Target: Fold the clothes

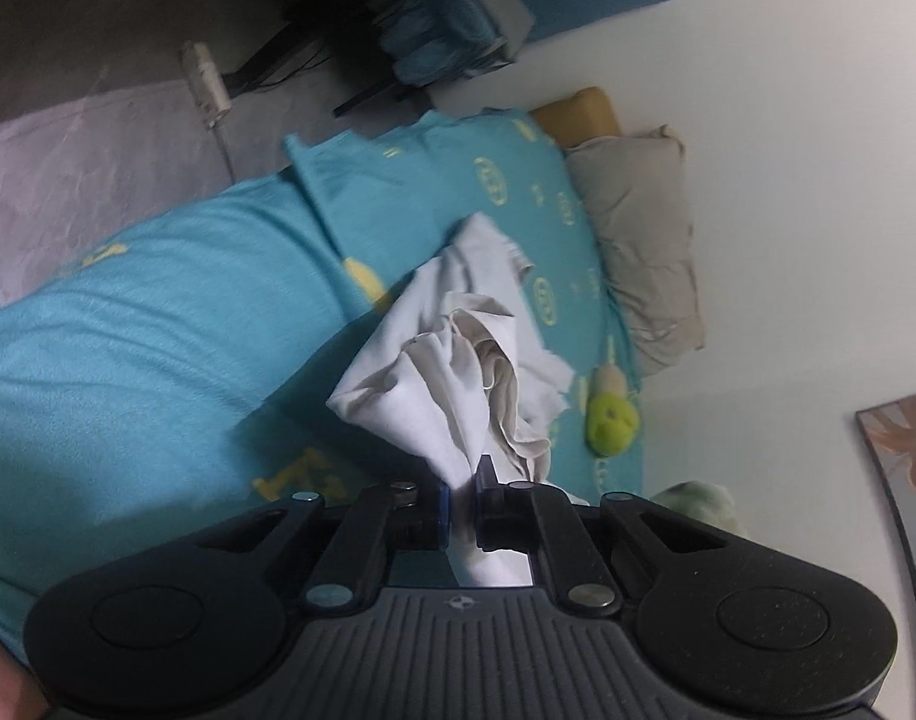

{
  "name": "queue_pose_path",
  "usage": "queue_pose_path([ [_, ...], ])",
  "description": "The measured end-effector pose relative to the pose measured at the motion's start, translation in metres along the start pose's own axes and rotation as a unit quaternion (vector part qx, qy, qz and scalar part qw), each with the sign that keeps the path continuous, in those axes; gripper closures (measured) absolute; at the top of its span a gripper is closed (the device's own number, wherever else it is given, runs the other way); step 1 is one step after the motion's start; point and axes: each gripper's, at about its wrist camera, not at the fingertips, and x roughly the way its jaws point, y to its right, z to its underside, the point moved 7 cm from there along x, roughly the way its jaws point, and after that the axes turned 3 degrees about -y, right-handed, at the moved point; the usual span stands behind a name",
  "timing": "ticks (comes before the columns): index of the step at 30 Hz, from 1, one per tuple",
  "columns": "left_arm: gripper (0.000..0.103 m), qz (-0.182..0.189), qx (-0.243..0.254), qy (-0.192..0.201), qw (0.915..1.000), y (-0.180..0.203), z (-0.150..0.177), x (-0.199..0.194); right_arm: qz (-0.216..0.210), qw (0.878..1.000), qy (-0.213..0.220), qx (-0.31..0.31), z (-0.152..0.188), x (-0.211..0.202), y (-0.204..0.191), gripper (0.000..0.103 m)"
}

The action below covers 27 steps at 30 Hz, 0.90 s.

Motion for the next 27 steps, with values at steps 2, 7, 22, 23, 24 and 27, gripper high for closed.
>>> queue_pose_path([
  [2,0.096,0.006,0.009,0.002,0.9999,0.012,0.003,-0.014,-0.006,1.0,0.005,-0.002,-0.002,-0.014,-0.011,0.091],
  [7,0.096,0.01,0.025,0.0,0.9996,0.03,0.016,-0.055,-0.011,1.0,0.011,-0.021,0.01,-0.054,-0.024,0.091],
  [22,0.096,-0.005,0.048,-0.016,0.9987,0.04,0.075,-0.159,-0.014,0.999,0.014,-0.032,0.057,-0.152,-0.016,0.091],
  [23,0.096,-0.006,0.05,-0.016,0.9986,0.043,0.076,-0.159,-0.015,0.999,0.015,-0.031,0.056,-0.152,-0.016,0.091],
  [24,0.096,-0.005,0.051,-0.014,0.9986,0.045,0.076,-0.158,-0.015,0.999,0.016,-0.03,0.055,-0.151,-0.017,0.091],
  [27,0.095,-0.003,0.048,-0.013,0.9988,0.049,0.071,-0.148,-0.016,0.999,0.015,-0.027,0.047,-0.142,-0.019,0.091],
])
